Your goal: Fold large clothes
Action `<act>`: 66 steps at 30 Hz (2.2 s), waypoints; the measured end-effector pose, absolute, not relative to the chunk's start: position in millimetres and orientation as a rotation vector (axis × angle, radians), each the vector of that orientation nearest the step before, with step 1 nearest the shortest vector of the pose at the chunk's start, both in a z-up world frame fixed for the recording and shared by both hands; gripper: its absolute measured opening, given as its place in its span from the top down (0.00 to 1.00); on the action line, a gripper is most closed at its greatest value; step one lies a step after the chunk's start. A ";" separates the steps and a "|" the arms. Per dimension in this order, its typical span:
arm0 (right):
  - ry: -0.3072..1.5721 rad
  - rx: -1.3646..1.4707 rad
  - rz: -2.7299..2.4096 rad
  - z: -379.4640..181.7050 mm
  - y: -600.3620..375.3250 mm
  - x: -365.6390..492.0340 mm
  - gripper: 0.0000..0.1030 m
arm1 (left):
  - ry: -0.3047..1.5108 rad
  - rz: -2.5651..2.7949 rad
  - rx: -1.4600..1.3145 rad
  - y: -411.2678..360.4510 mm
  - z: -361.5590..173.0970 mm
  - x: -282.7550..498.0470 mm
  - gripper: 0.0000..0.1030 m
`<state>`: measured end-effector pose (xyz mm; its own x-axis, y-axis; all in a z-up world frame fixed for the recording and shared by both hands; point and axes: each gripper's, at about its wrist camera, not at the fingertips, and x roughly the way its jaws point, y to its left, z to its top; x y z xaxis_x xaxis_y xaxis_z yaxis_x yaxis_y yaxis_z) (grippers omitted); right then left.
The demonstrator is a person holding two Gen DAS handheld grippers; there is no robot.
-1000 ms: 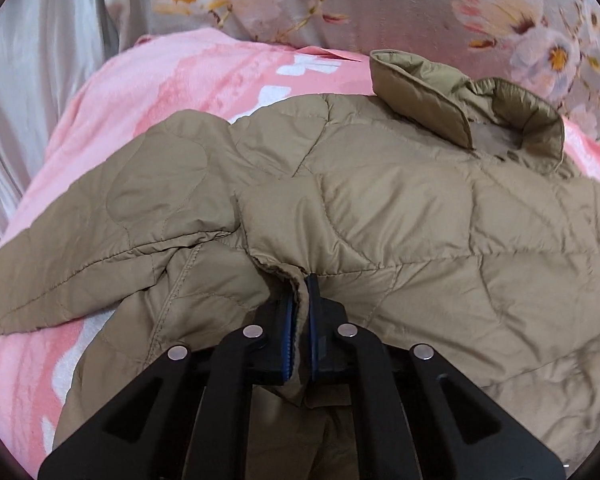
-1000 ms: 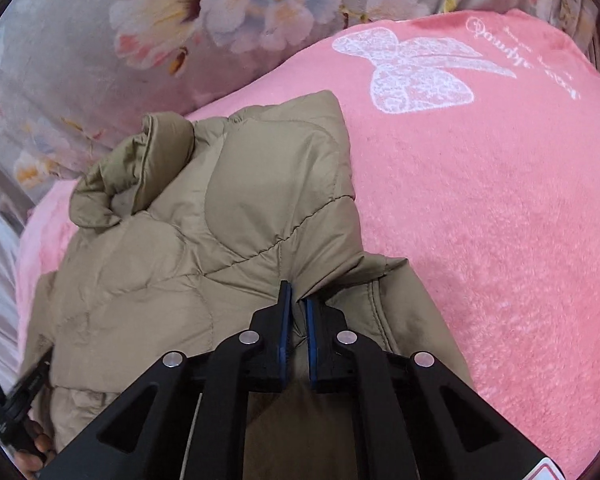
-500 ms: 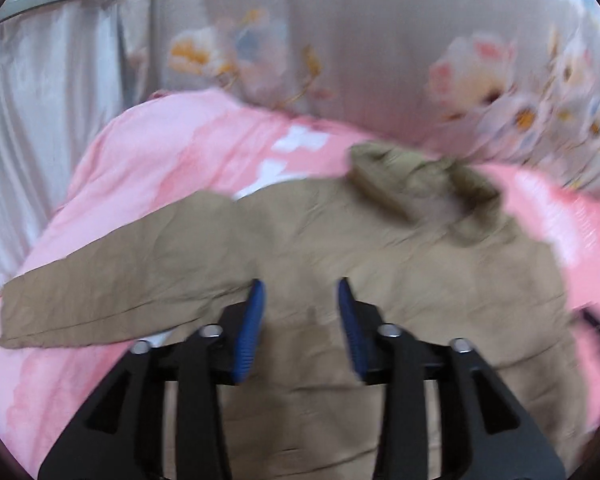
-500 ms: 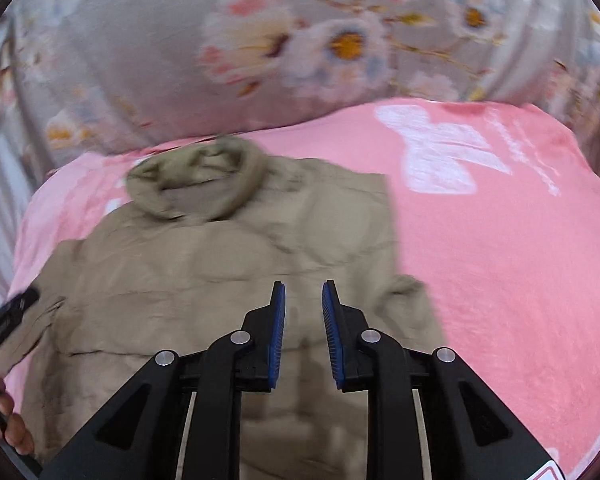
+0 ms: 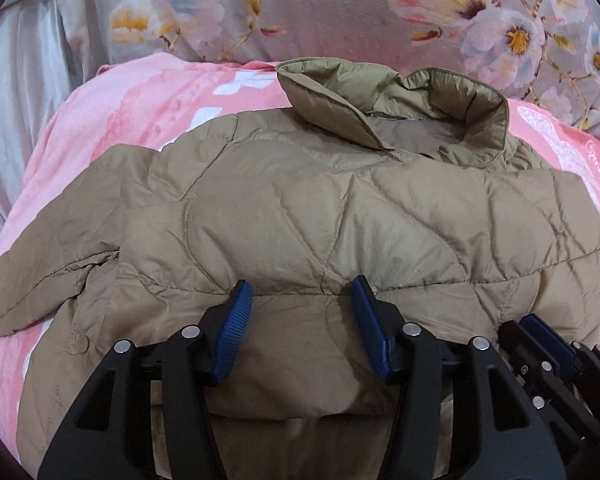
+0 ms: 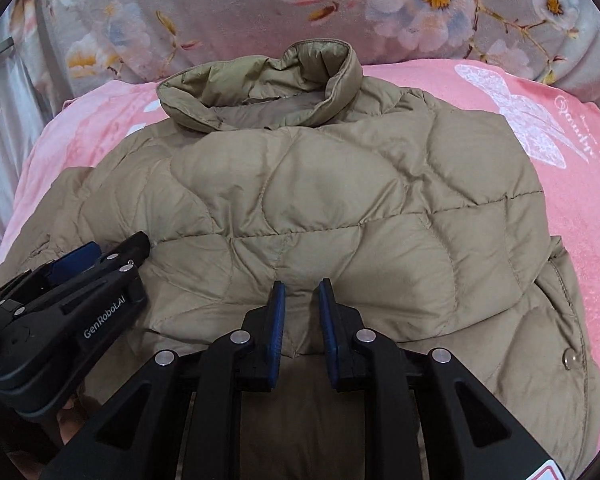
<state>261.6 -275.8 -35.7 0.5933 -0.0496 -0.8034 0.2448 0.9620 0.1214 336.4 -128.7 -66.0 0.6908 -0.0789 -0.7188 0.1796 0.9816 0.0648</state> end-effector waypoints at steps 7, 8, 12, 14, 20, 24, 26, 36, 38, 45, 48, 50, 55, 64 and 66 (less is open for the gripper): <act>0.906 0.204 -0.190 -38.1 -273.3 259.7 0.83 | 0.774 -0.131 0.150 -129.6 -70.6 333.2 0.51; 0.906 0.200 -0.192 -38.5 -272.7 259.9 0.83 | 0.773 -0.128 0.156 -130.4 -71.1 333.3 0.51; 0.909 0.180 -0.200 -38.7 -271.9 260.6 0.83 | 0.771 -0.123 0.164 -131.6 -72.1 332.9 0.50; 0.909 0.174 -0.204 -39.0 -272.1 260.7 0.83 | 0.771 -0.122 0.166 -132.0 -72.2 332.9 0.50; 0.909 0.170 -0.207 -39.1 -271.5 261.6 0.83 | 0.769 -0.116 0.174 -132.9 -72.6 332.1 0.50; 0.909 0.182 -0.204 -39.6 -271.2 261.9 0.83 | 0.760 -0.110 0.101 -120.5 -67.8 330.2 0.29; 0.907 0.198 -0.196 -40.1 -273.2 261.4 0.83 | 0.767 -0.145 -0.046 -90.5 -58.4 324.1 0.24; 0.886 0.212 -0.192 1.1 -246.2 222.3 0.73 | 0.808 0.128 -0.392 175.9 -25.8 276.6 0.22; 0.876 0.178 -0.178 12.0 -227.8 219.4 0.73 | 0.815 0.283 -0.408 239.5 -30.6 273.1 0.22; 0.946 0.156 -0.181 -7.1 -202.7 261.1 0.73 | 0.823 0.529 -0.526 353.8 -55.2 263.2 0.22; 0.951 0.131 -0.194 -18.1 -197.2 264.9 0.74 | 0.860 0.498 -0.612 373.5 -75.9 269.1 0.22; 0.954 0.122 -0.195 -23.0 -195.3 265.4 0.74 | 0.839 0.499 -0.608 372.6 -78.6 271.3 0.17; 0.933 0.087 -0.212 -28.6 -189.2 261.8 0.74 | 0.836 0.510 -0.583 363.2 -81.8 282.9 0.13; 0.924 0.054 -0.231 -29.5 -184.5 260.7 0.74 | 0.811 0.447 -0.571 353.4 -49.5 296.7 0.94; 0.924 0.054 -0.230 -29.7 -184.7 260.7 0.74 | 0.775 0.413 -0.552 346.3 -31.4 294.6 0.96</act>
